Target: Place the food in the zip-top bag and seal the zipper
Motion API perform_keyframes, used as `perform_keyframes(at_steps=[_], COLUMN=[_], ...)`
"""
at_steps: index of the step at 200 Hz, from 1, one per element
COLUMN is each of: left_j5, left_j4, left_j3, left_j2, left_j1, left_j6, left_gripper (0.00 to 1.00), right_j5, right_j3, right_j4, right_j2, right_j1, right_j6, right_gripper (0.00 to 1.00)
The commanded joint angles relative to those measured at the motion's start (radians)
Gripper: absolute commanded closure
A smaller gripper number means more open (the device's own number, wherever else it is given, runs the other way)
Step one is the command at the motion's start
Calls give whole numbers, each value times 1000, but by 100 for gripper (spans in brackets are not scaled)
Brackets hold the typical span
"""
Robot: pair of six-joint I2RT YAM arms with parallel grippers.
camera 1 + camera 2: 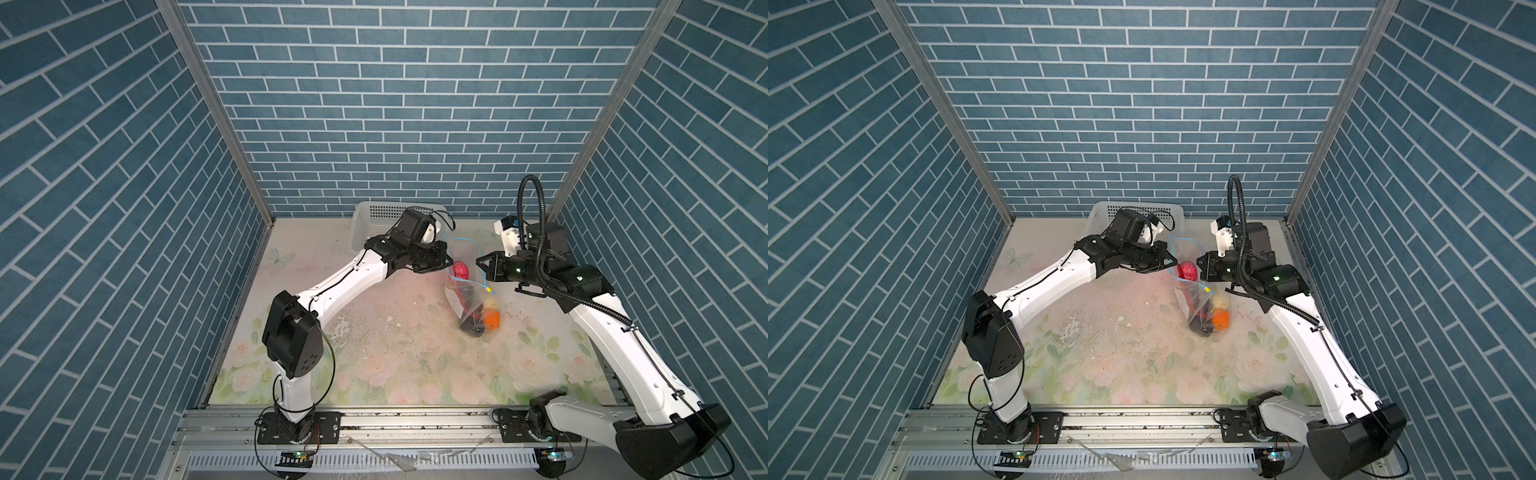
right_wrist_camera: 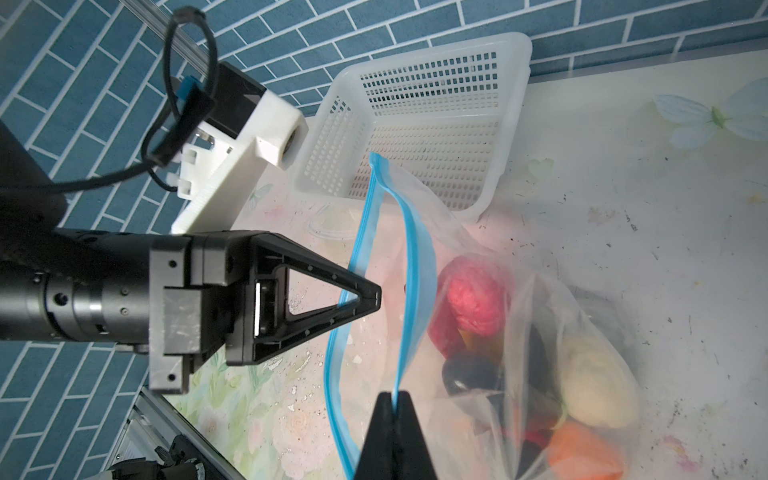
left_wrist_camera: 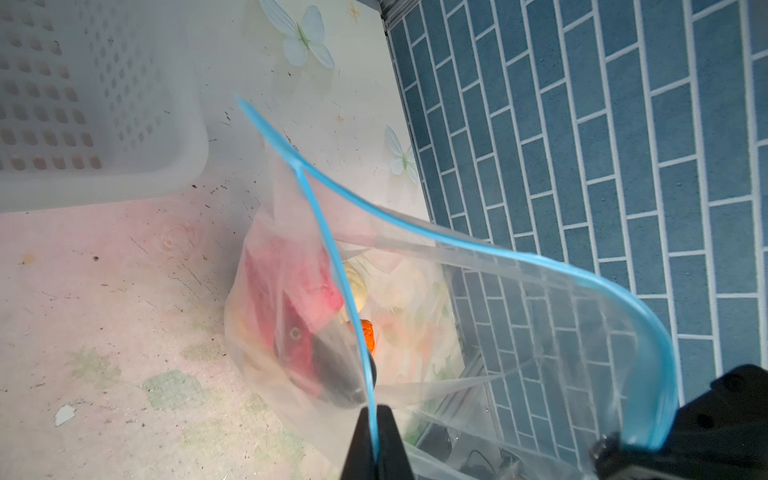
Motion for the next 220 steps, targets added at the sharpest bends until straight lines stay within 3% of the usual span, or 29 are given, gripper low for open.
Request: perform_keyframes(at_steps=[1, 100, 220], left_j5=[-7, -107, -280], left_j4=[-47, -216, -345], left_j3=[42, 102, -86], left_j2=[-67, -175, -403], left_j1=[-4, -27, -27], left_j6=[-9, -8, -40], left_gripper=[100, 100, 100], right_j5=[-22, -91, -203], right_j3=[89, 264, 430], right_j4=[-23, -80, -11], right_j2=[15, 115, 334], right_j1=[-3, 29, 178], right_j6=[-41, -6, -14], right_gripper=[100, 100, 100])
